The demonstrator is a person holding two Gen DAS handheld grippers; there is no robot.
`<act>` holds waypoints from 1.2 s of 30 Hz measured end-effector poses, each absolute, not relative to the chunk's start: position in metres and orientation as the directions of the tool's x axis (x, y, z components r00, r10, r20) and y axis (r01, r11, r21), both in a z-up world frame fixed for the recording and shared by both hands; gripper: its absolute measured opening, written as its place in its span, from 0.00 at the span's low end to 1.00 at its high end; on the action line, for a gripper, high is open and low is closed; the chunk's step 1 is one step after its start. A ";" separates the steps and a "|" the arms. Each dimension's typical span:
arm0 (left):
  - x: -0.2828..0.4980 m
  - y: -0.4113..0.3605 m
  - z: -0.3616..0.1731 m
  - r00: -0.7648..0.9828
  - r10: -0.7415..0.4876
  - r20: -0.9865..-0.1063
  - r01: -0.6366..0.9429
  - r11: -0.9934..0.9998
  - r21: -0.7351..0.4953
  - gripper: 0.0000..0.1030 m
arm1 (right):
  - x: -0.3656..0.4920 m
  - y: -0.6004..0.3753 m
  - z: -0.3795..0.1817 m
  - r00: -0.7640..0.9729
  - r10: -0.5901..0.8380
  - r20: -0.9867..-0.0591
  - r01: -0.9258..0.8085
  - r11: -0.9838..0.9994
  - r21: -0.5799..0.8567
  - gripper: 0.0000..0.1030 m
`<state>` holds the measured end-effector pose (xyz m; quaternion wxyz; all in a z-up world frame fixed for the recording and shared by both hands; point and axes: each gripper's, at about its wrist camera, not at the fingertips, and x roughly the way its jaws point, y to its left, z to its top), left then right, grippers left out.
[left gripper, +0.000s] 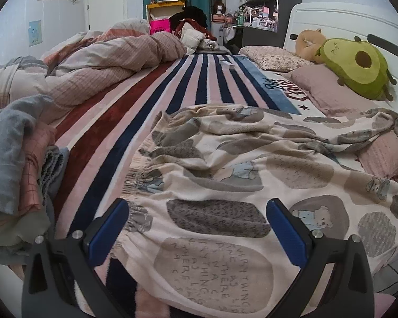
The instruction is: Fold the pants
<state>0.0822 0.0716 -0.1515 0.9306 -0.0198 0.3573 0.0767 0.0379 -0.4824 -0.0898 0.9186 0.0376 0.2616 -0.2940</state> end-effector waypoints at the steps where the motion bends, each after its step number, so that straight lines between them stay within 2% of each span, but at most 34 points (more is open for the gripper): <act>1: 0.082 0.071 -0.151 0.734 0.127 -0.667 -0.154 0.988 0.018 0.99 | 0.047 -0.479 -0.092 0.725 -0.431 -0.537 0.498 0.867 -0.024 0.65; 2: 0.082 0.070 -0.151 0.736 0.123 -0.666 -0.150 0.989 0.017 0.99 | 0.060 -0.476 -0.099 0.750 -0.344 -0.565 0.439 0.898 0.037 0.65; 4: 0.081 0.071 -0.150 0.739 0.114 -0.664 -0.145 0.989 0.009 0.99 | 0.087 -0.472 -0.116 0.725 -0.277 -0.630 0.405 0.912 0.066 0.65; 6: 0.079 0.075 -0.150 0.740 0.114 -0.663 -0.150 0.989 0.003 0.99 | 0.113 -0.472 -0.137 0.675 -0.267 -0.688 0.417 0.907 0.057 0.65; 8: 0.079 0.079 -0.151 0.739 0.112 -0.665 -0.153 0.988 -0.004 0.99 | 0.132 -0.482 -0.155 0.648 -0.284 -0.707 0.465 0.883 0.072 0.66; 9: 0.079 0.081 -0.152 0.737 0.120 -0.665 -0.159 0.987 0.002 0.99 | 0.137 -0.484 -0.160 0.642 -0.297 -0.707 0.481 0.874 0.070 0.63; 10: 0.081 0.083 -0.154 0.734 0.132 -0.666 -0.166 0.986 0.013 0.99 | 0.140 -0.486 -0.163 0.637 -0.318 -0.703 0.497 0.866 0.058 0.35; 11: 0.081 0.083 -0.155 0.732 0.142 -0.666 -0.171 0.985 0.022 0.99 | 0.143 -0.488 -0.165 0.628 -0.357 -0.692 0.516 0.856 0.027 0.19; 12: 0.083 0.085 -0.156 0.729 0.154 -0.667 -0.177 0.984 0.033 0.99 | 0.146 -0.489 -0.166 0.619 -0.375 -0.690 0.526 0.850 0.010 0.12; 14: 0.085 0.089 -0.157 0.729 0.157 -0.667 -0.184 0.982 0.030 0.99 | 0.147 -0.496 -0.162 0.627 -0.375 -0.683 0.535 0.844 0.028 0.06; 17: 0.085 0.093 -0.157 0.736 0.141 -0.662 -0.185 0.983 0.004 0.99 | 0.141 -0.500 -0.135 0.686 -0.374 -0.625 0.529 0.845 0.075 0.03; 19: 0.084 0.092 -0.157 0.740 0.139 -0.659 -0.182 0.983 0.003 0.99 | 0.130 -0.504 -0.101 0.760 -0.354 -0.544 0.494 0.860 0.130 0.03; 23: 0.080 0.091 -0.151 0.752 0.138 -0.644 -0.181 0.983 -0.001 0.99 | 0.093 -0.503 -0.026 0.913 -0.261 -0.313 0.344 0.906 0.247 0.03; 26: 0.074 0.095 -0.149 0.750 0.150 -0.644 -0.201 0.980 -0.005 0.99 | 0.051 -0.497 -0.008 0.930 -0.270 -0.251 0.332 0.908 0.254 0.03; 29: 0.070 0.106 -0.155 0.715 0.167 -0.679 -0.229 0.973 -0.001 0.99 | 0.010 -0.509 -0.031 0.892 -0.299 -0.339 0.402 0.867 0.294 0.03; 33: 0.062 0.121 -0.170 0.661 0.194 -0.725 -0.290 0.957 -0.008 0.99 | -0.032 -0.533 -0.110 0.745 -0.322 -0.585 0.565 0.770 0.296 0.05; 36: 0.057 0.137 -0.180 0.619 0.220 -0.754 -0.346 0.938 -0.010 0.99 | -0.046 -0.534 -0.151 0.643 -0.311 -0.700 0.637 0.725 0.263 0.15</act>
